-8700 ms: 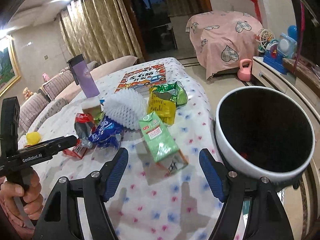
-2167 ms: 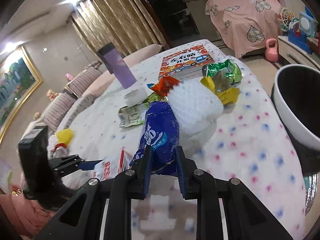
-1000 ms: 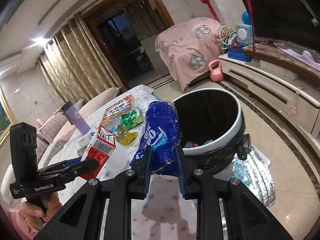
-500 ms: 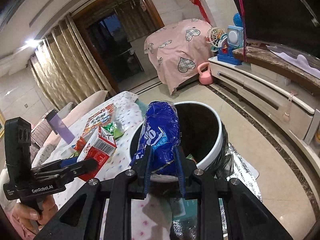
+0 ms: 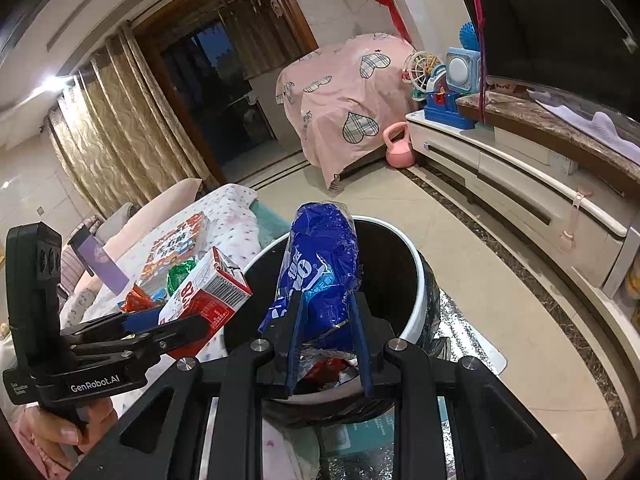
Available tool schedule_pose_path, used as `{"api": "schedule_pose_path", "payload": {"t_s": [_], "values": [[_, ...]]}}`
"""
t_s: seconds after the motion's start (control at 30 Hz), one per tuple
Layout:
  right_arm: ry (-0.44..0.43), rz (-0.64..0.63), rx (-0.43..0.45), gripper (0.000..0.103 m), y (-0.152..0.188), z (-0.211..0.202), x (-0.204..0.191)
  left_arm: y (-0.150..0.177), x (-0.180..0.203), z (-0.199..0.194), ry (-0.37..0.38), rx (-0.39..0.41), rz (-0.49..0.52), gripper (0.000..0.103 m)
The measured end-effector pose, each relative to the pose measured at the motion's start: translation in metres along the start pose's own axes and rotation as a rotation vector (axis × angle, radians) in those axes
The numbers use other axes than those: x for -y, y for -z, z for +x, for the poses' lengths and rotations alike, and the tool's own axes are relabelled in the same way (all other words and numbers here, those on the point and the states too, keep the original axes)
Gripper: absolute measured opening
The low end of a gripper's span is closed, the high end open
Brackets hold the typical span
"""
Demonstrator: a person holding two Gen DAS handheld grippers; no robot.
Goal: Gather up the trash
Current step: 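Carry the white box and blue wrapper over the trash bin, then open both tools to drop the box and wrapper into the bin, then move both tools back toward the trash on the bedspread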
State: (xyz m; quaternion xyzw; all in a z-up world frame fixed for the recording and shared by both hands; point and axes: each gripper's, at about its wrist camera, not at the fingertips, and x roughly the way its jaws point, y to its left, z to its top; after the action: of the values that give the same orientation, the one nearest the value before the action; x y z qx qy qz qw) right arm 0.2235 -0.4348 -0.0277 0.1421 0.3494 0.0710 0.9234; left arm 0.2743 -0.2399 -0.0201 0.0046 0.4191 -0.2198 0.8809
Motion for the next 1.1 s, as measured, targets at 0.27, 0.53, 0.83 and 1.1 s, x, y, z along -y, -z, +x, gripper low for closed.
{"api": "schedule_pose_path", "payload": {"t_s": [0.27,0.53,0.83,1.1], "values": [[0.008,0.003,-0.026,0.025,-0.003,0.013,0.006,-0.005,0.0,0.015,-0.002,-0.019,-0.01,0.059],[0.003,0.038,-0.022,0.045,-0.008,0.017,0.015,-0.005,-0.002,0.014,0.014,-0.016,-0.03,0.074],[-0.03,0.065,0.011,0.074,0.003,0.0,0.003,0.021,-0.026,-0.027,0.03,0.038,-0.098,0.075],[-0.082,0.066,0.013,0.094,0.03,-0.013,-0.031,0.063,-0.063,-0.066,-0.001,0.068,-0.176,0.075]]}}
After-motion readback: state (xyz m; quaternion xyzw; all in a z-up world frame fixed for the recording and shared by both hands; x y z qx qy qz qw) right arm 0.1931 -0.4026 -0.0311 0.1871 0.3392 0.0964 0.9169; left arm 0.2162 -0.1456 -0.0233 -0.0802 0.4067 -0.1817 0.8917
